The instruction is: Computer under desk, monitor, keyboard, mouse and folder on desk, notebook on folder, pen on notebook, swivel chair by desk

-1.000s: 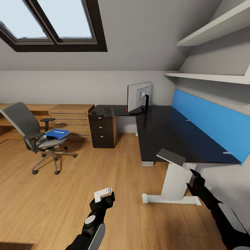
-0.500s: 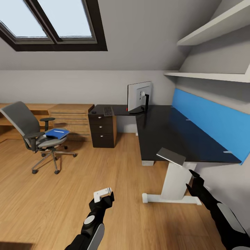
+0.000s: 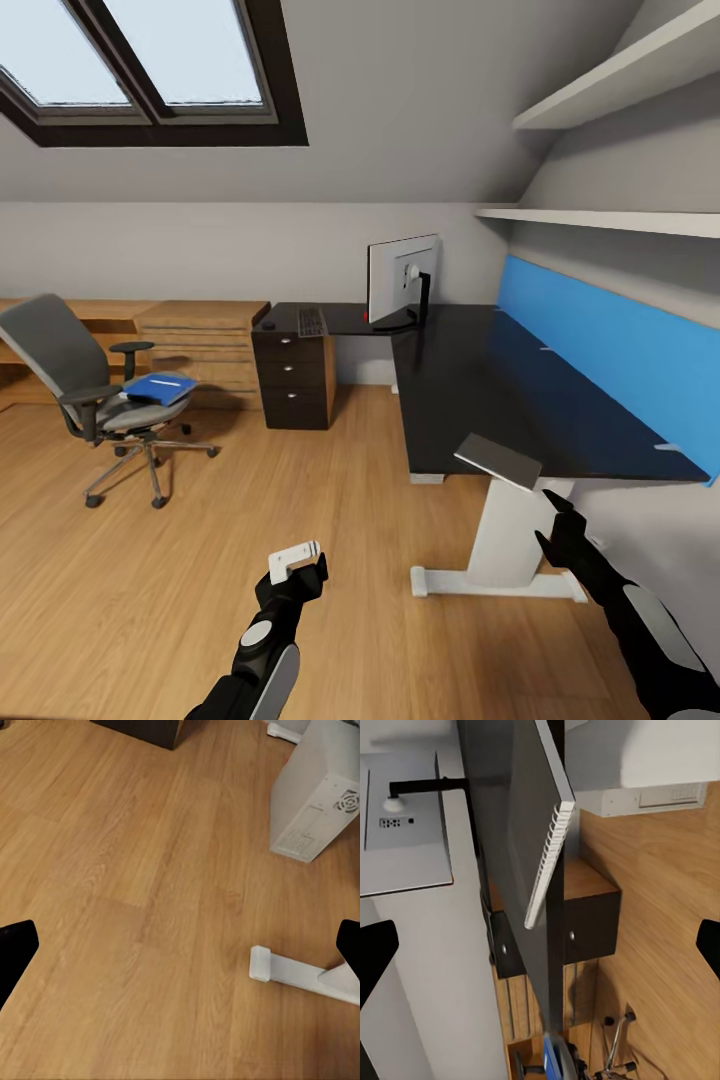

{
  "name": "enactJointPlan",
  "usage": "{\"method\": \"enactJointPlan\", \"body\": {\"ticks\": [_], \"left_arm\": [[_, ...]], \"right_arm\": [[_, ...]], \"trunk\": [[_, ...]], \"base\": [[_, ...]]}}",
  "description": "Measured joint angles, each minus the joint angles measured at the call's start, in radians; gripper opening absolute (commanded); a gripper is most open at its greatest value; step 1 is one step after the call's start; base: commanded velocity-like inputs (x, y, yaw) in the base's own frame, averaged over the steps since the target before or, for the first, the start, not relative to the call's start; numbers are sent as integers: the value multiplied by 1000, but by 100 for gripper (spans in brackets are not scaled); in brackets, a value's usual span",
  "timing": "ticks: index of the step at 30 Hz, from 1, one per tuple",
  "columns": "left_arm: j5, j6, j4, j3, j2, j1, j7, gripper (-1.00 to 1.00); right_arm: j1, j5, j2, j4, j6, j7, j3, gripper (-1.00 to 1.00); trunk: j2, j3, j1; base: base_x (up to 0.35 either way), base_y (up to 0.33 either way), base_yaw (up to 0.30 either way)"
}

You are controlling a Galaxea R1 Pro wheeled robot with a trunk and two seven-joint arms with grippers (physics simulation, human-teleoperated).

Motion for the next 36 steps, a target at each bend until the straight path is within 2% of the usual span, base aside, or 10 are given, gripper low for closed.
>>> {"method": "enactJointPlan", "body": {"ticks": [24,29,36], "left_arm": [[0,1,4,-3,0,0,-3,100],[-1,-2,7,-18,-1,0,-2,100],[0,-1,6,-31,-4,0,0,100]], "right_arm": [[0,0,-1,1,-1,-1,-1,100],[0,0,-2,1,-1,-1,-3,100],[0,1,-4,6,-2,-1,-4,100]], "trunk": [[0,0,0],[0,0,0],[-49,-22,27]], "base": [[102,-8,0],[28,-6,0],[2,0,0]]}}
